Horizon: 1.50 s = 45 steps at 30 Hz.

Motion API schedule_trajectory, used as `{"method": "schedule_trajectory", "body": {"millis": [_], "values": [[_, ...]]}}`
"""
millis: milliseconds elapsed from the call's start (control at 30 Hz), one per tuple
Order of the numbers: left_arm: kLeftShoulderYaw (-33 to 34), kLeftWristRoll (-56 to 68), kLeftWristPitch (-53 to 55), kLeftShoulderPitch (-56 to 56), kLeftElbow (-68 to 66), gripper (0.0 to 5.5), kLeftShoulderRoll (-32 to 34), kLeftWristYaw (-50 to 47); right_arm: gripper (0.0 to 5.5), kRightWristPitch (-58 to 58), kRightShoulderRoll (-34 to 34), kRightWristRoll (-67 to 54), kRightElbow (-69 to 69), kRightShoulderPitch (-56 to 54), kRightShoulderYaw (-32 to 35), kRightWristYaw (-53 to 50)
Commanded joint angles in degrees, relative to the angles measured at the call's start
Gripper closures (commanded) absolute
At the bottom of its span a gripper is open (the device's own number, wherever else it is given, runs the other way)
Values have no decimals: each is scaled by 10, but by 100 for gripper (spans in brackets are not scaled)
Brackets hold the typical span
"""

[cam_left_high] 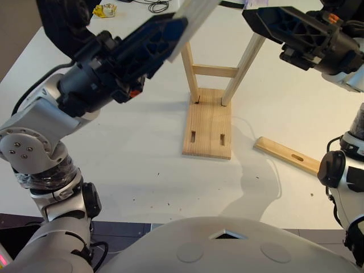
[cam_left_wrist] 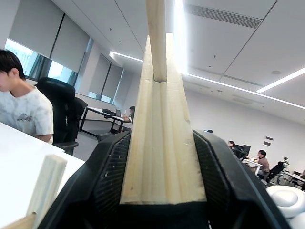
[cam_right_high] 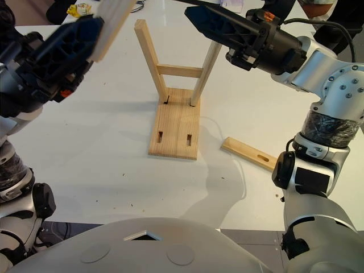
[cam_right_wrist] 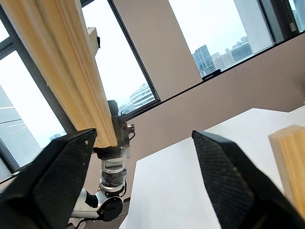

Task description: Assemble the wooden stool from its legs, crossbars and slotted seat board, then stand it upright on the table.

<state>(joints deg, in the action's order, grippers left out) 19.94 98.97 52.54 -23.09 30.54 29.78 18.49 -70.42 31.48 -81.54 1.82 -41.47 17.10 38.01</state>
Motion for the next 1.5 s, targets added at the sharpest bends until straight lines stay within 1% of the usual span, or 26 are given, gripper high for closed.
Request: {"method": "schedule_trajectory", "body": {"millis": [33,67,200,467,600,633,833,967,1133,1267,1300,1367,1400,1500], "values": [[-20,-17,-21,8,6,345,10,19,178,-13,-3,-36,4,-13,-3,-17],[-29,-24,-25,1,2,345,9,18,198,-14,-2,-42,3,-14,-4,-21],[-56,-37,-38,-21,-8,345,9,10,198,-16,3,-61,-6,-20,-5,-31],[-75,-50,-55,-11,2,345,14,6,198,-20,16,-76,-15,-37,-13,-24],[-74,-51,-64,-10,-1,345,16,1,261,-27,21,-82,-16,-39,-14,-18],[-74,-50,-65,-9,-1,345,17,1,261,-27,21,-82,-15,-39,-14,-19],[-77,-54,-71,-11,-4,345,21,-4,261,26,17,-15,23,-28,-21,-6],[-79,-60,-72,-9,-9,345,23,-1,204,37,17,2,41,-19,-28,11],[-76,-59,-72,-2,-9,345,29,4,128,15,31,-17,37,-19,-29,32],[-75,-54,-71,10,-2,345,34,11,63,3,40,-10,7,-28,-34,39],[-75,-53,-70,14,1,345,35,14,59,2,41,-7,-1,-32,-35,40],[-75,-50,-70,22,6,345,37,18,22,1,43,-1,-13,-40,-36,44],[-76,-49,-71,27,9,345,38,20,13,0,43,2,-19,-44,-36,46],[-78,-48,-72,38,17,345,39,27,13,-2,42,8,-30,-53,-38,50]]}}
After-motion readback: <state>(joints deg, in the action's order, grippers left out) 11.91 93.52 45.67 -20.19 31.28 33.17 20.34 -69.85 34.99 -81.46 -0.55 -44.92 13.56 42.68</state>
